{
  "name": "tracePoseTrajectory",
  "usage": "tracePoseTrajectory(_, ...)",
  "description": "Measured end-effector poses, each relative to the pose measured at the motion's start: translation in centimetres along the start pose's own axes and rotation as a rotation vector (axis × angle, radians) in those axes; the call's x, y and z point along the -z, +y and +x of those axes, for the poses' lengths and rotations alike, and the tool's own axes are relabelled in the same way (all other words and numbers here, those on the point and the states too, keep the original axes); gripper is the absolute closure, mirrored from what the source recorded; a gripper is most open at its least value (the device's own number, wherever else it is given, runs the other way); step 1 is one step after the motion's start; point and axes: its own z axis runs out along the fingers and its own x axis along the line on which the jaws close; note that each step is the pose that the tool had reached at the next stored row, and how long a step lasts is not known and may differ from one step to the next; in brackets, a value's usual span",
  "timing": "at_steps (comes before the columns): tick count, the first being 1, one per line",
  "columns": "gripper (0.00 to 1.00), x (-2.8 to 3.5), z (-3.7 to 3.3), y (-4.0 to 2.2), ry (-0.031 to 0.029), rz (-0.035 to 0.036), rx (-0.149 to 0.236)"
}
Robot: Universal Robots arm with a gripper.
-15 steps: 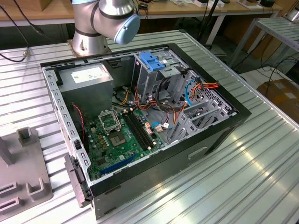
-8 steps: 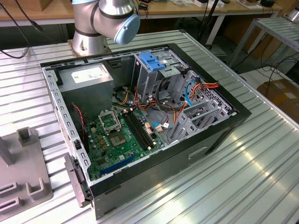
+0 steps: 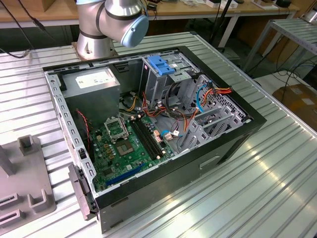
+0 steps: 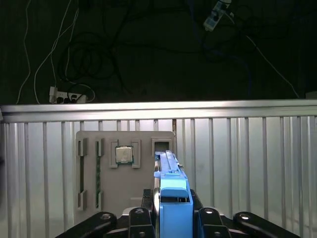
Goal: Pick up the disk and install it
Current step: 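Pick up the disk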
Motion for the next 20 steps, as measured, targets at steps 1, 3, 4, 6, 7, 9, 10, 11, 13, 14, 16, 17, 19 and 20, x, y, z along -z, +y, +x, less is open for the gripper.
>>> tracePoseTrajectory(1, 0.63, 0.33, 0.00, 0.01, 0.0000, 0.0001, 0.000)
tracePoseTrajectory(3, 0.63, 0.75, 0.00, 0.01, 0.0000, 0.0001, 0.000)
tracePoseTrajectory(4, 0.63, 0.99, -0.01, 0.01, -0.0001, 0.0001, 0.000)
tracePoseTrajectory(6, 0.63, 1.44, -0.01, 0.02, 0.0000, 0.0001, 0.000)
tracePoseTrajectory(7, 0.63, 1.68, -0.01, 0.02, -0.0001, 0.0001, 0.000)
tracePoseTrajectory(9, 0.63, 2.03, -0.02, 0.02, 0.0000, 0.0000, 0.000)
tracePoseTrajectory(10, 0.63, 2.18, -0.02, 0.02, -0.0001, 0.0001, 0.000)
tracePoseTrajectory(11, 0.63, 2.42, -0.02, 0.03, -0.0001, 0.0002, 0.000)
tracePoseTrajectory(13, 0.63, 2.83, -0.02, 0.03, 0.0000, 0.0000, 0.000)
tracePoseTrajectory(14, 0.63, 3.05, -0.02, 0.03, 0.0000, 0.0000, 0.000)
tracePoseTrajectory(16, 0.63, 3.47, -0.03, 0.03, 0.0000, 0.0000, 0.000)
tracePoseTrajectory(17, 0.63, 3.65, -0.03, 0.03, 0.0000, 0.0001, 0.000)
tracePoseTrajectory(19, 0.63, 4.05, -0.03, 0.03, 0.0001, -0.0001, 0.000)
tracePoseTrajectory(20, 0.63, 4.27, -0.03, 0.04, 0.0001, -0.0001, 0.000)
